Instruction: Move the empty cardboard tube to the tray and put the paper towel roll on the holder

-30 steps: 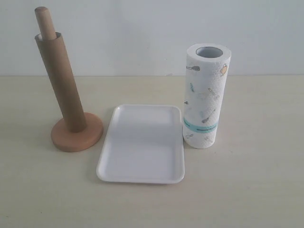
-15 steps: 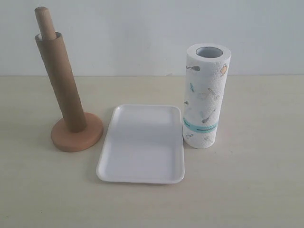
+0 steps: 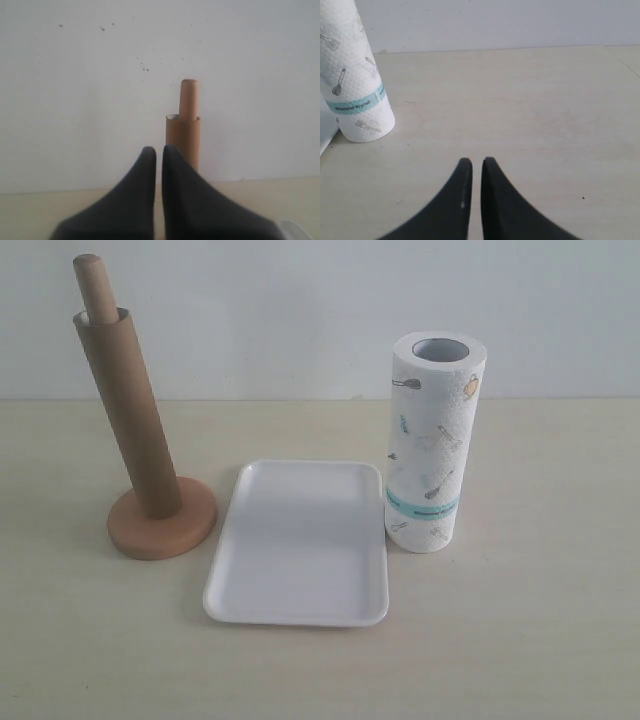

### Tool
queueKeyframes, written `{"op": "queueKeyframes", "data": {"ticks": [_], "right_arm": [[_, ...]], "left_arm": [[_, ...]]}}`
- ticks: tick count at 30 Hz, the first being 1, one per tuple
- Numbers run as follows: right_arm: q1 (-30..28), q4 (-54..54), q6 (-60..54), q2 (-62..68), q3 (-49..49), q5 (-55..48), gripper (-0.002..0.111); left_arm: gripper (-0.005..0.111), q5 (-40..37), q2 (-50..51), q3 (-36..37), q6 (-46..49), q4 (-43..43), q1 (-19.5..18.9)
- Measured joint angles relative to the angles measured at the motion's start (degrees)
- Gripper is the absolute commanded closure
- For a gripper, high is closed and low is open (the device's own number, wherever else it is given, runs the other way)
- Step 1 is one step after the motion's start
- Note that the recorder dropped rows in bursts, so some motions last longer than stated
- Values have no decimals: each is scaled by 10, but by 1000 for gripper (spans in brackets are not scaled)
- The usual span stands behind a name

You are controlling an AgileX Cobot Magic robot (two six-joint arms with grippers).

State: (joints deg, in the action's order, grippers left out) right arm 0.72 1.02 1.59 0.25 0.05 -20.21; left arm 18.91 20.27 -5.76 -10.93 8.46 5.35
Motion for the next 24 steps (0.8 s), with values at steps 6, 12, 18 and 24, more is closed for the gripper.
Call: {"op": "queueKeyframes", "data": {"ticks": [6, 12, 18, 24], "right_arm": [[0, 0, 0, 0, 0, 0, 101], [0, 0, 0, 0, 0, 0, 101], [0, 0, 0, 0, 0, 0, 101], [0, 0, 0, 0, 0, 0, 101]], "left_arm": [[103, 15, 0, 0, -1, 0, 0], [103, 16, 0, 0, -1, 0, 0], [103, 16, 0, 0, -26, 12, 0], [103, 17, 37, 0, -64, 66, 0]]}}
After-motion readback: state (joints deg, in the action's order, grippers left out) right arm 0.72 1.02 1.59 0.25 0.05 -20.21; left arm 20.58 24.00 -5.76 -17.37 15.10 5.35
